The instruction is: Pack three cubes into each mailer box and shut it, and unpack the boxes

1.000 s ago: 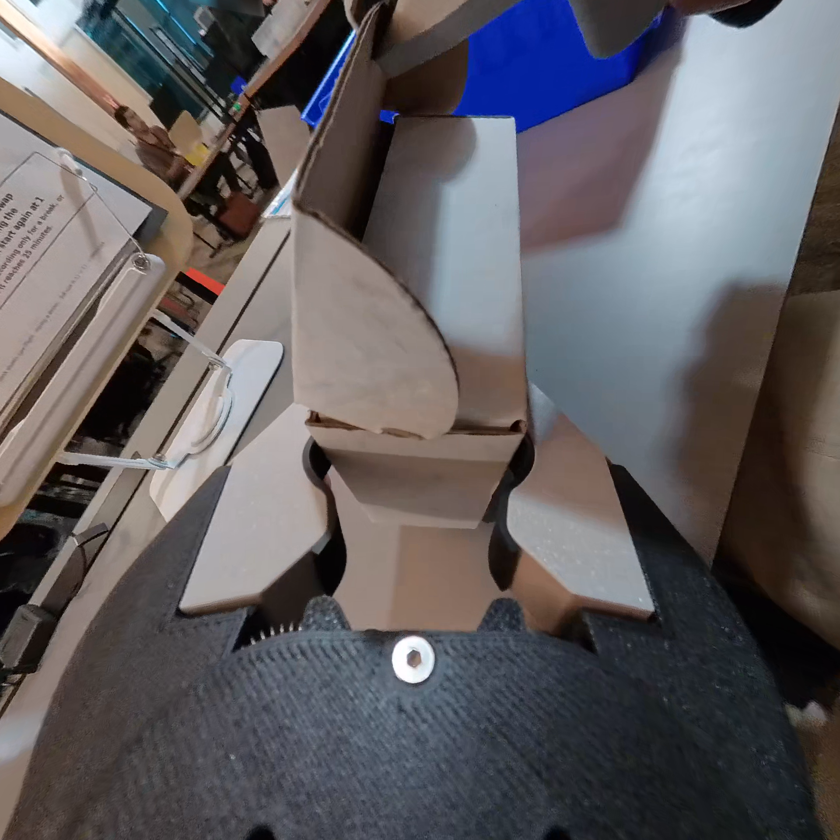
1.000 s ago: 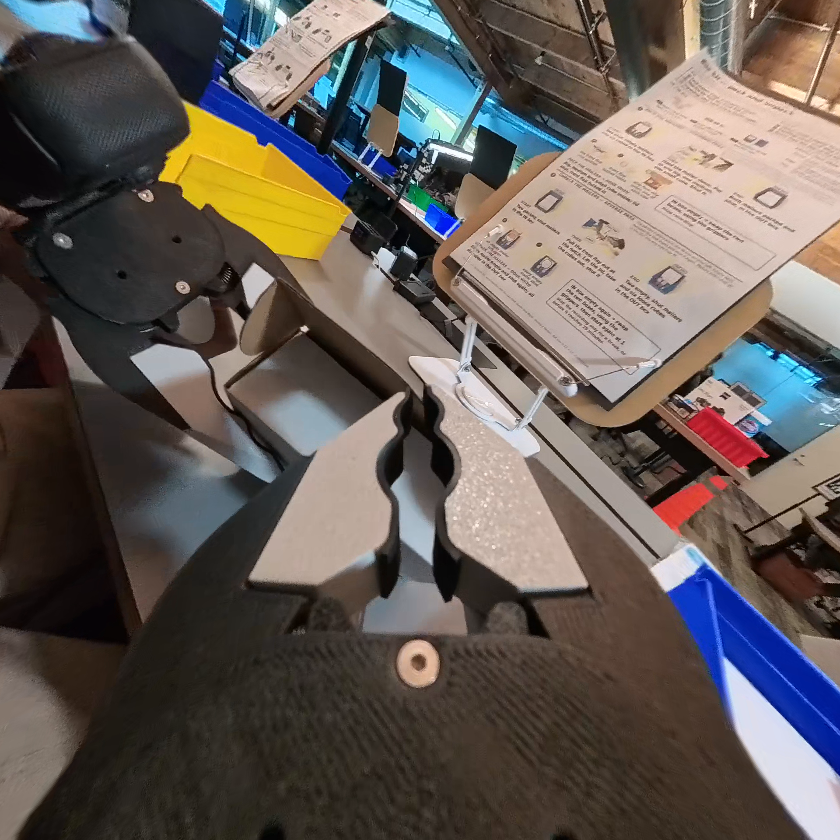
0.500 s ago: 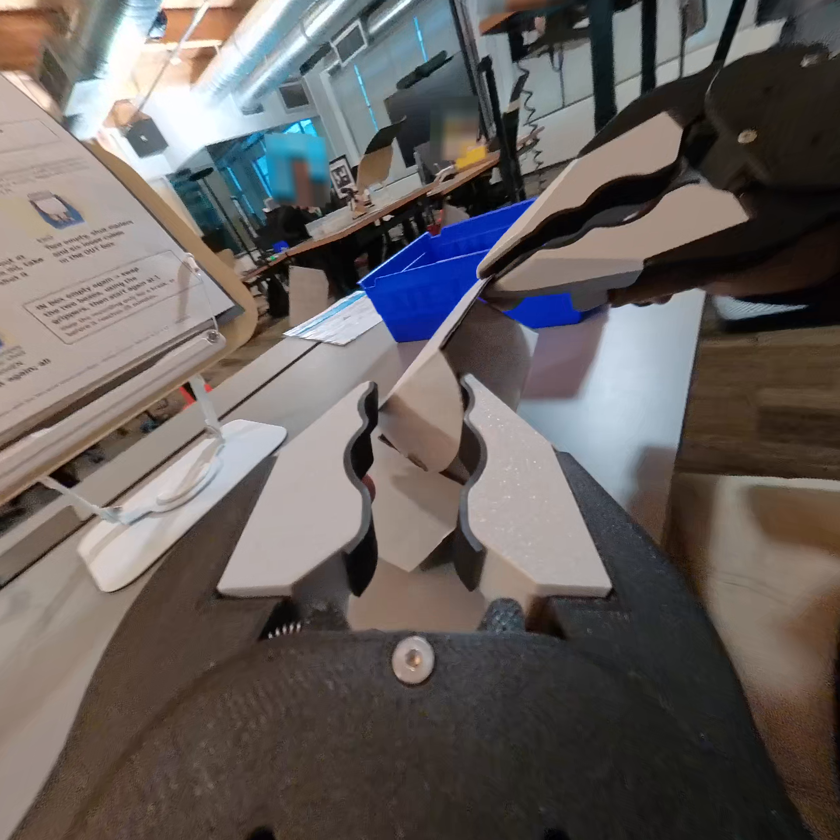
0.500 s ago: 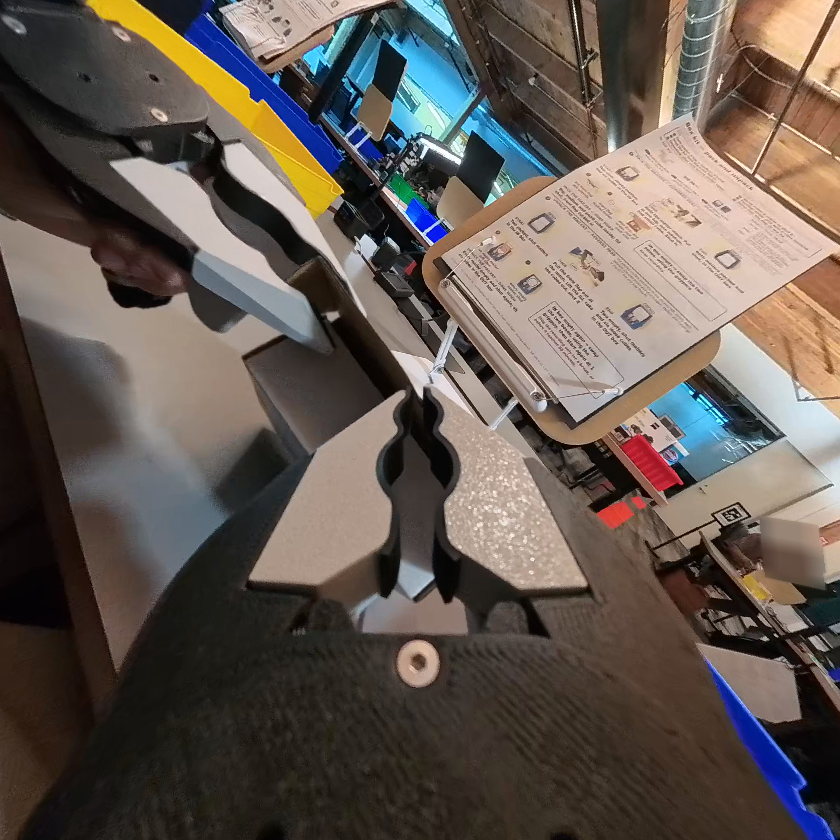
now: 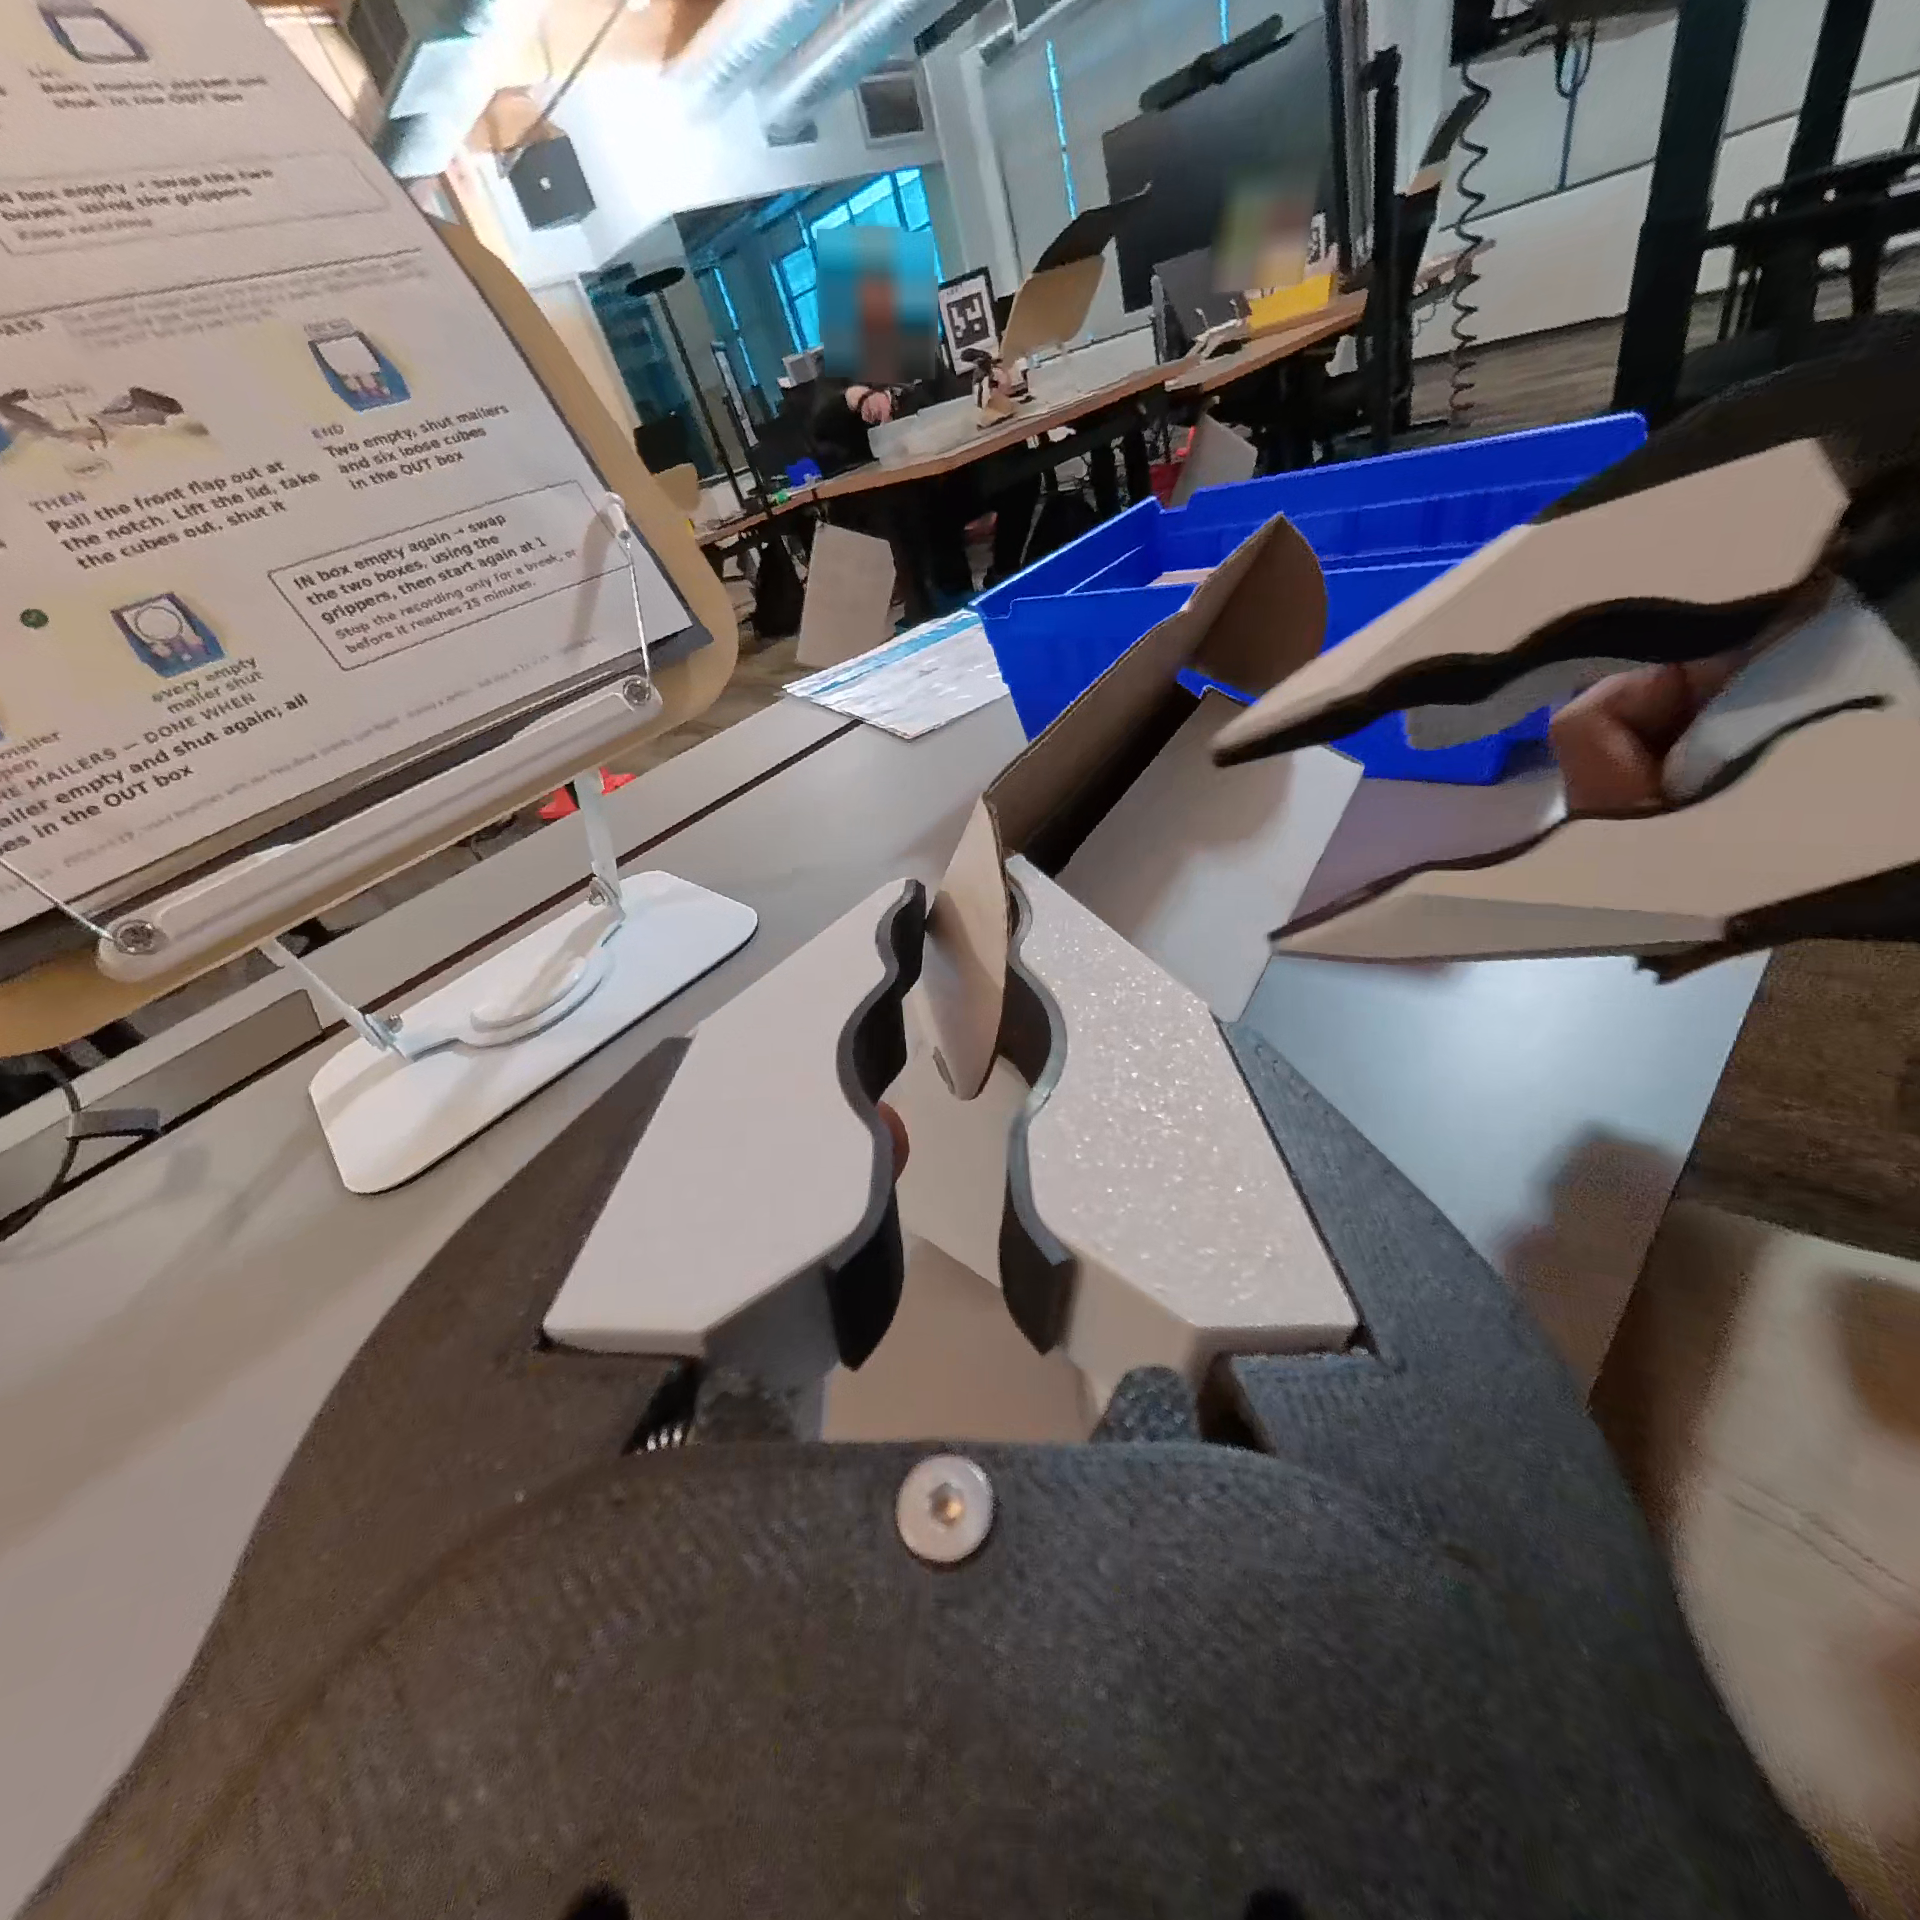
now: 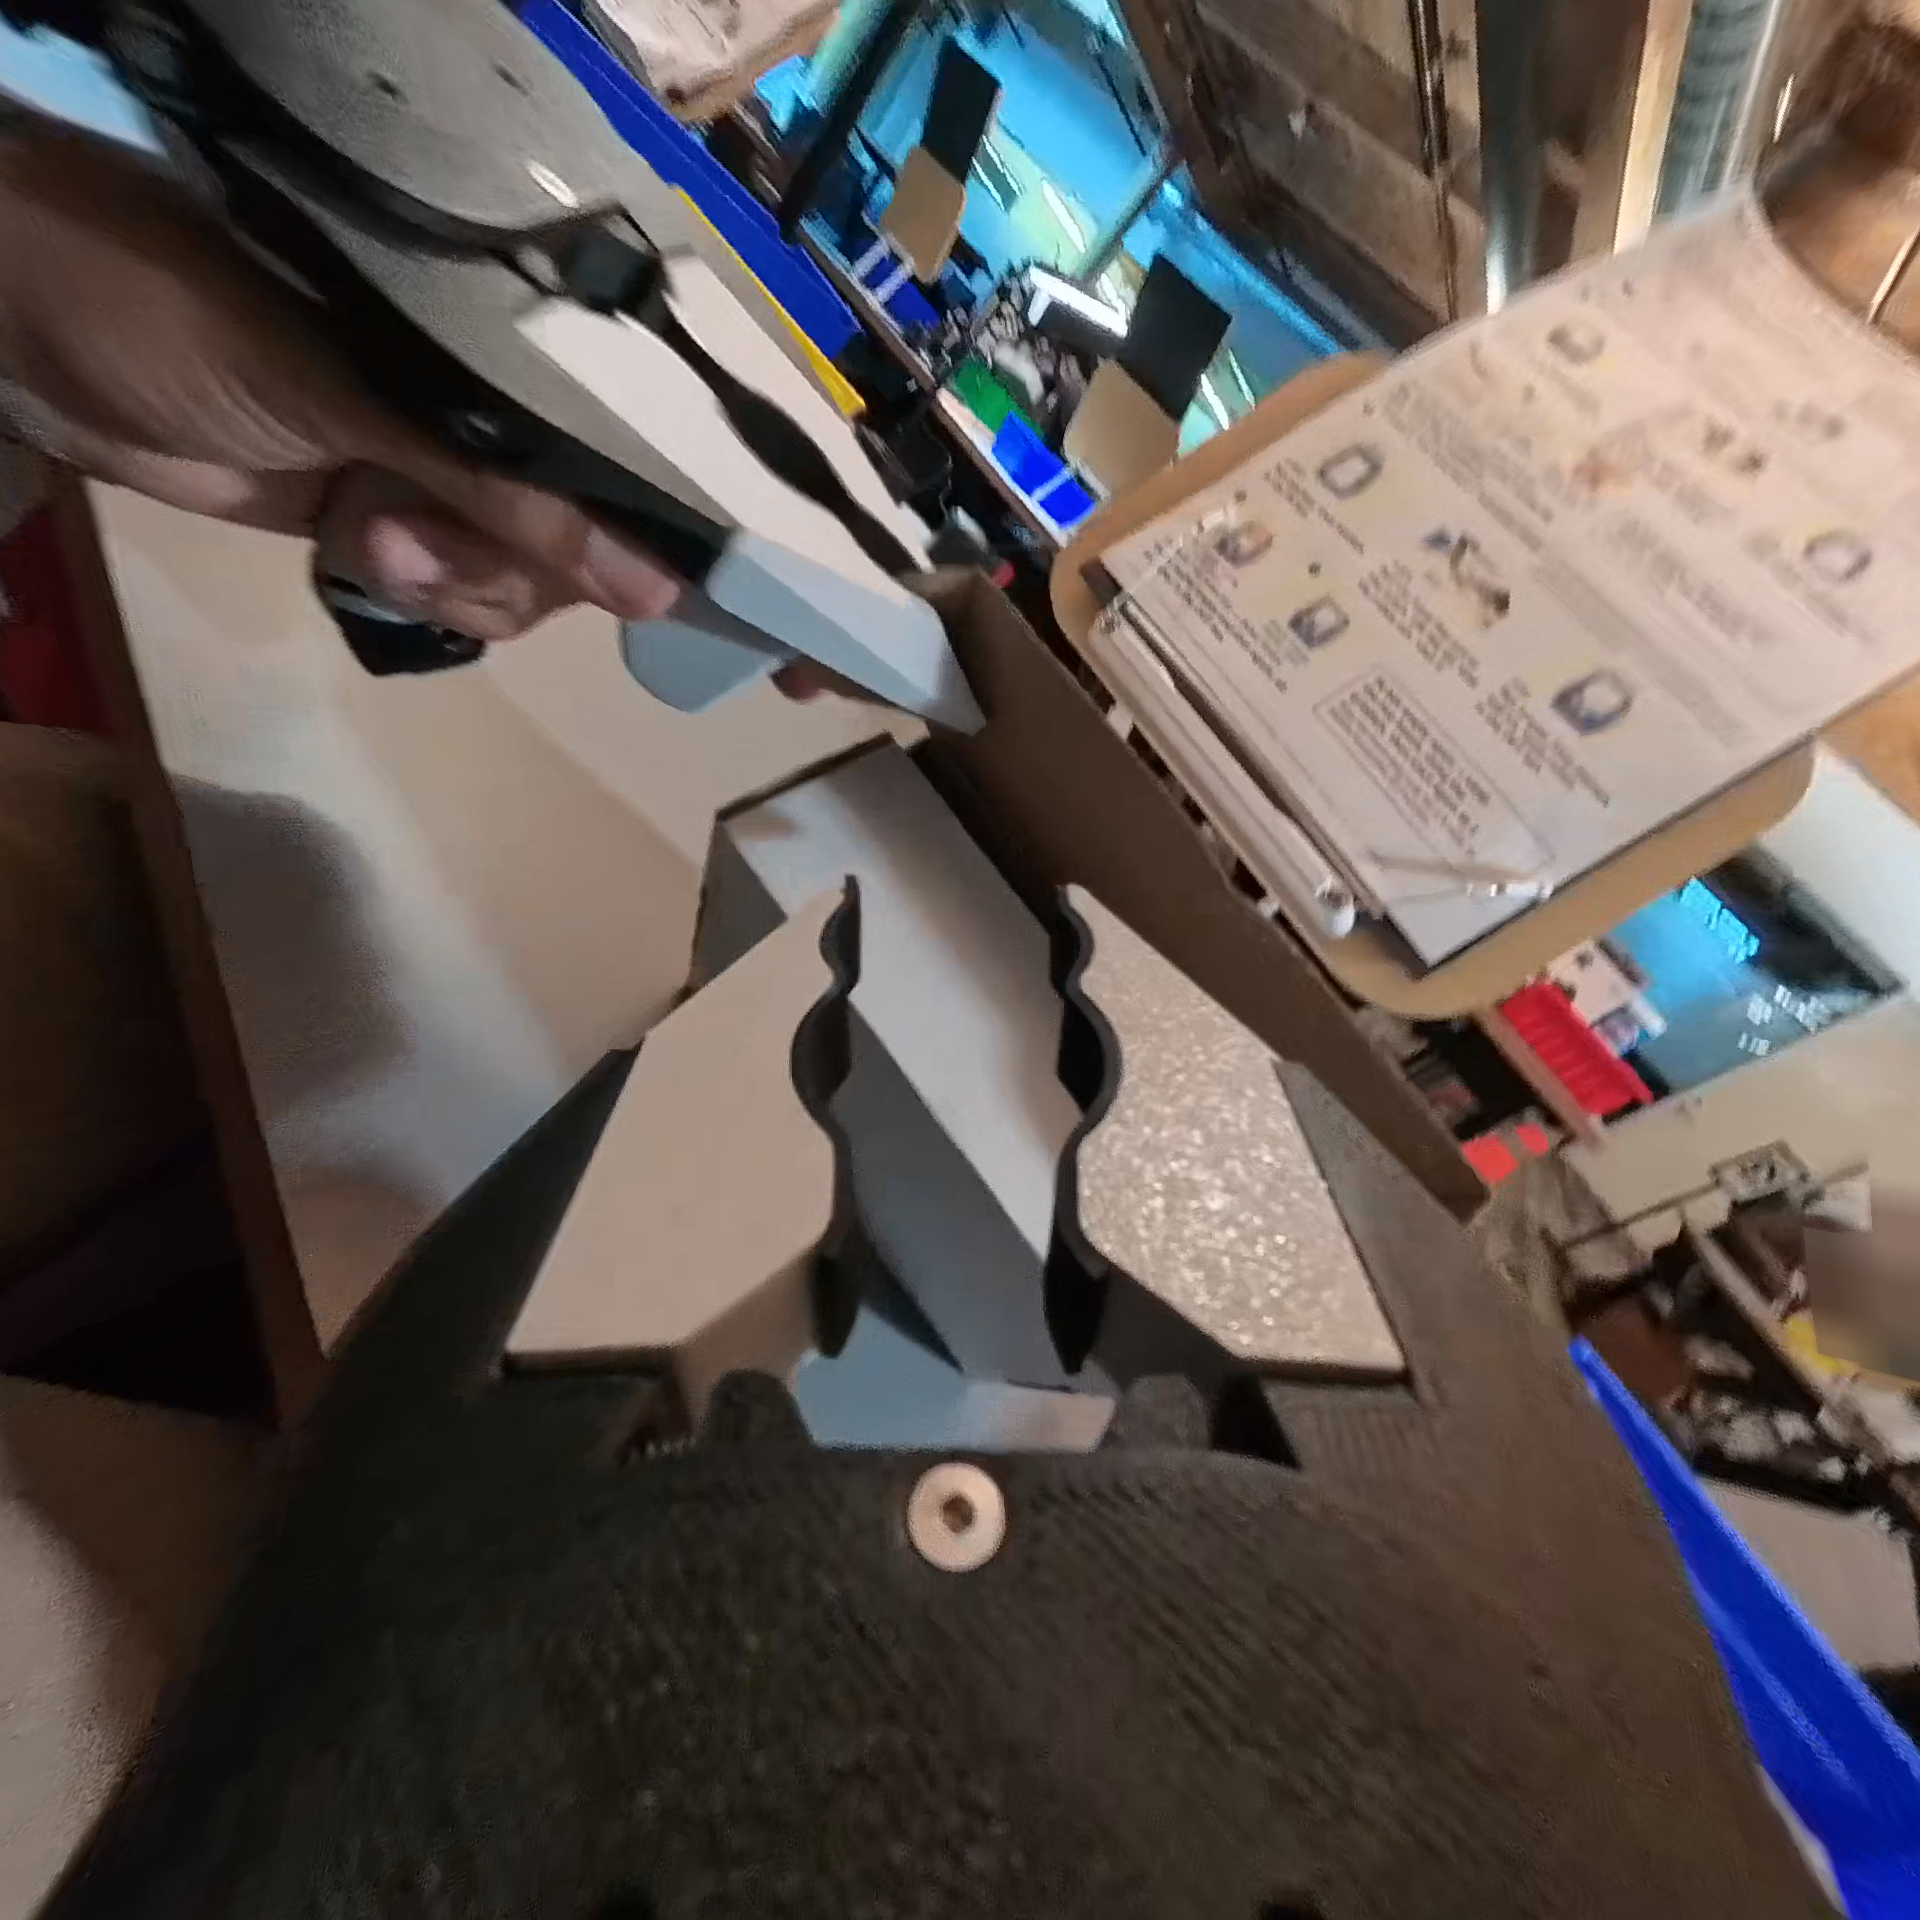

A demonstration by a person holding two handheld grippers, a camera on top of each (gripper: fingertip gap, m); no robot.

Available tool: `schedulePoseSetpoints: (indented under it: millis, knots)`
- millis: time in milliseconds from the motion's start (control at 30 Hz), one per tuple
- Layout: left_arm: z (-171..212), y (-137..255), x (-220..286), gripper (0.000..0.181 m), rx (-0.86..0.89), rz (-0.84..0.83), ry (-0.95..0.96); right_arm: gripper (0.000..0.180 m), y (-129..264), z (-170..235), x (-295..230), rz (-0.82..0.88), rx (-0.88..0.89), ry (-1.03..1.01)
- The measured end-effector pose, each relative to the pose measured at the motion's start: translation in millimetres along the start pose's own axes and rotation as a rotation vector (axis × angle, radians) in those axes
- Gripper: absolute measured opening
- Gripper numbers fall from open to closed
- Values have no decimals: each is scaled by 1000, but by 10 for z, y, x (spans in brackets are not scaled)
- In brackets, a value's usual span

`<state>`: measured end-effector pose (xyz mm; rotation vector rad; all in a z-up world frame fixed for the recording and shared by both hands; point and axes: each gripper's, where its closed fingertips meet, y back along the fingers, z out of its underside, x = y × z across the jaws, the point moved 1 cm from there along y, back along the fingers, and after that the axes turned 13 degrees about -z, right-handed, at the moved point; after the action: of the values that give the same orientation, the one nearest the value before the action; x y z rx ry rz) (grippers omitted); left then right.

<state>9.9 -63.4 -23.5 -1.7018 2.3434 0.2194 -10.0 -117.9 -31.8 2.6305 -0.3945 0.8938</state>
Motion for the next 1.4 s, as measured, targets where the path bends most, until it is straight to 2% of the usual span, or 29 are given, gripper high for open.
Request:
schedulePoseSetpoints:
  millis: [33,200,400,733,800,933,1000,1067,1400]
  knots:
    - [-5,4,15,11,2,3,-12,40,-10,67,39,10,-15,-43]
    - [-27,14,85,10,10,11,-48,54,-7,252,220,44,-7,-286]
    - [-41,28,119,9,24,18,-75,56,-35,307,205,3,6,-443]
    - [-115,0,-2,10,17,-31,-51,48,8,336,87,-93,-94,-511]
    - [-146,-25,-66,9,14,-58,-53,48,19,330,34,-125,-120,-503]
    - [-215,-119,-282,12,-3,-121,-43,39,55,371,-191,-233,-186,-497]
    - [-239,-188,-397,14,-23,-142,1,42,56,515,-421,-317,-265,-518]
    - [-238,-270,-497,17,-50,-155,62,50,44,636,-566,-329,-296,-517]
    - [165,-810,-820,34,-273,-178,298,43,58,645,-560,-322,-283,-474]
